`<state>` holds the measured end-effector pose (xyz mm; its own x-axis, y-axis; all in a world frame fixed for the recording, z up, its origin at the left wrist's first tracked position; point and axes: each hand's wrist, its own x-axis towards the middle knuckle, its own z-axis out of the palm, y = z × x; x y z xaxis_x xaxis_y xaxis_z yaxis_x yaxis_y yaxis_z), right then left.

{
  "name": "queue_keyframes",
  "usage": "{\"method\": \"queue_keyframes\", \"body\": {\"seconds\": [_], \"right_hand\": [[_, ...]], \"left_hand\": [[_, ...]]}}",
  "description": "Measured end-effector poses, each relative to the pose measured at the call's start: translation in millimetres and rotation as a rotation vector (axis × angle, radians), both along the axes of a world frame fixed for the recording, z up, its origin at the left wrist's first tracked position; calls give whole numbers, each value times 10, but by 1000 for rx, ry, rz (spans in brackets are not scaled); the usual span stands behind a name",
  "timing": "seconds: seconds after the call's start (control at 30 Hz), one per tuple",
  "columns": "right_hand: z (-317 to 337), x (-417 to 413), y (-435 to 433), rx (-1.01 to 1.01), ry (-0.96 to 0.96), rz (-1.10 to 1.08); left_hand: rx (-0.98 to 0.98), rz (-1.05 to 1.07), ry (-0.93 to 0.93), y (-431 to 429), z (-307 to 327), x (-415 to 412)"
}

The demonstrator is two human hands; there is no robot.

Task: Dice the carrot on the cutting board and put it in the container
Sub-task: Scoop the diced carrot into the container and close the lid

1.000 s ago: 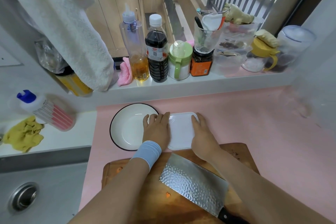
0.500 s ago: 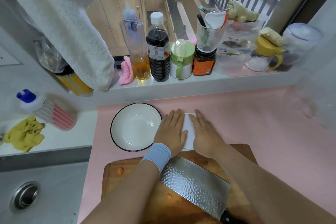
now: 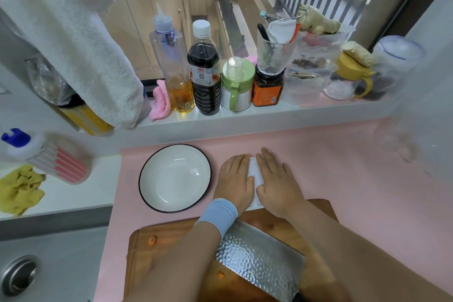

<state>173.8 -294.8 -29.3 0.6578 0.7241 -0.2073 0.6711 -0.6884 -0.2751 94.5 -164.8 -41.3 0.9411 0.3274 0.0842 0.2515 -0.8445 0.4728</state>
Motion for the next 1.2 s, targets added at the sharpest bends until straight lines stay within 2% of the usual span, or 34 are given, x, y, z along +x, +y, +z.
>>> {"method": "queue_keyframes", "body": {"seconds": [0.17,0.27,0.4,0.57,0.8,0.97,1.2], "right_hand": [[3,129,-45,33,141,-21],[26,191,0,14,163,-6],[0,197,-45,-2,112,16],[-97,115,-73,29,5,8],[-158,22,-47,-21,-112,-55],[-141,-44,-31,42,-23,-85],[-145,12,-110,110,90,-22]], "left_hand": [[-12,-17,6,36,-84,45],[-22,-11,17,76,-127,58],[-36,-11,-5,44,-69,46],[-117,104,-92,-99,-119,-150],[67,114,81,-182,-123,-123],[117,186,144,-343,-70,-52],[113,64,120,-195,-121,-123]]}}
